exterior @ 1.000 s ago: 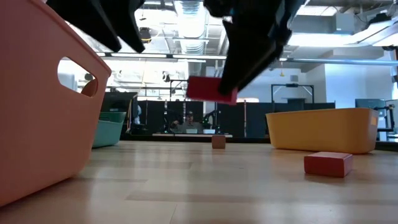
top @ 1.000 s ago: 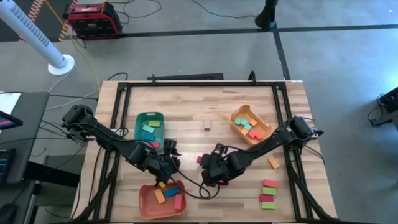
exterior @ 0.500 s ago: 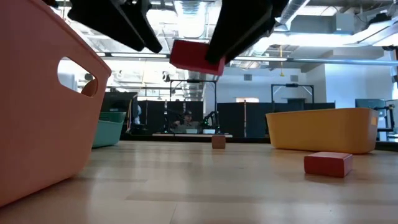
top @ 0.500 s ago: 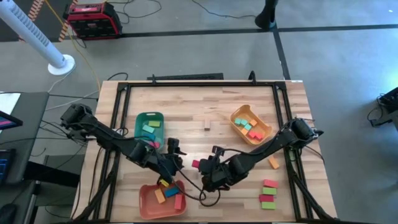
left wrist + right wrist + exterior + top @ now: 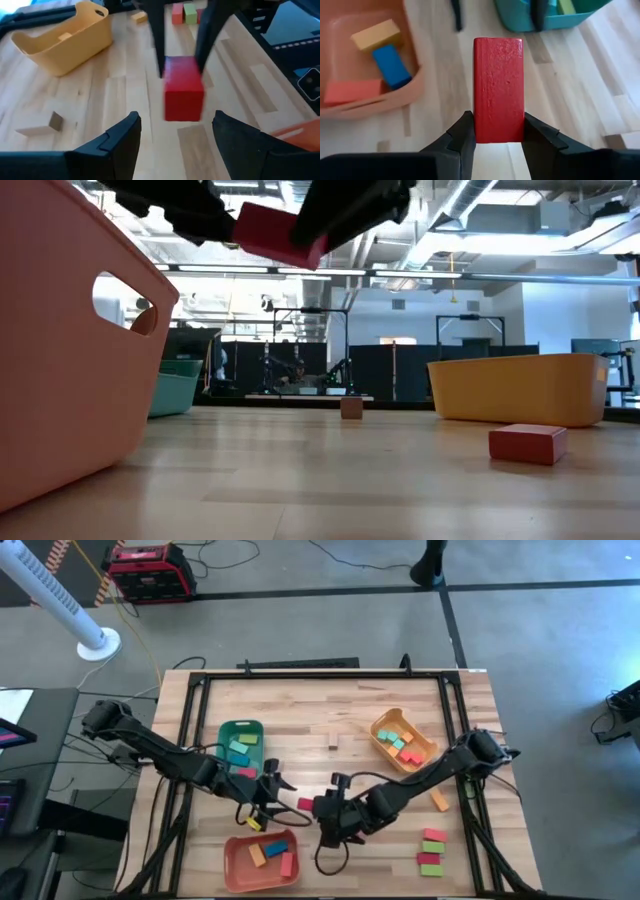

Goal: Sort blocks by size
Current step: Put the thick red rectangular block into the orange bin

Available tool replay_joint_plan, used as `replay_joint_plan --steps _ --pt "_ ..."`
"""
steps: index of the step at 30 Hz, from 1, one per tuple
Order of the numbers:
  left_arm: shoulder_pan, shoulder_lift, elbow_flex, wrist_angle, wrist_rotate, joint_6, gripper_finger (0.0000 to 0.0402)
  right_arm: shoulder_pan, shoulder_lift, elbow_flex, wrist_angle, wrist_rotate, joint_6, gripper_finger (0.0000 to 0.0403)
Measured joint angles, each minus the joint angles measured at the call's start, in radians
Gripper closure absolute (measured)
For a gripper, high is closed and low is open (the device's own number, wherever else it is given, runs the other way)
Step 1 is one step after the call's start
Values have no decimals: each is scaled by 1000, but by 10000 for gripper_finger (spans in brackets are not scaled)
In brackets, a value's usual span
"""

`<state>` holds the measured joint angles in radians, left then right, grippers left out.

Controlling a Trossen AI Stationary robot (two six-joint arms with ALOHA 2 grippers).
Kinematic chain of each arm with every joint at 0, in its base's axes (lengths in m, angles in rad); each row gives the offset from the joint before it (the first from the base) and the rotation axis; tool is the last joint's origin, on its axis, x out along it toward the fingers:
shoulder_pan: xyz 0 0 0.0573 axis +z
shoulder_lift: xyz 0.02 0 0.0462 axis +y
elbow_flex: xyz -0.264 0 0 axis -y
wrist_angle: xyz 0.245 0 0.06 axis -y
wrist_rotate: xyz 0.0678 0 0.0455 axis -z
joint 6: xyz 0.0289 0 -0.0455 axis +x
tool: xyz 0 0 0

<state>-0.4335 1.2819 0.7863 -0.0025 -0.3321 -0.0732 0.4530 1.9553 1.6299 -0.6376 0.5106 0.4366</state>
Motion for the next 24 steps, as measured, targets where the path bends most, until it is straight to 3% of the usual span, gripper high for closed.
replay_joint_plan --steps 24 --pt "11 0 -4 66 40 -16 166 -44 0 0 149 -16 -124 248"
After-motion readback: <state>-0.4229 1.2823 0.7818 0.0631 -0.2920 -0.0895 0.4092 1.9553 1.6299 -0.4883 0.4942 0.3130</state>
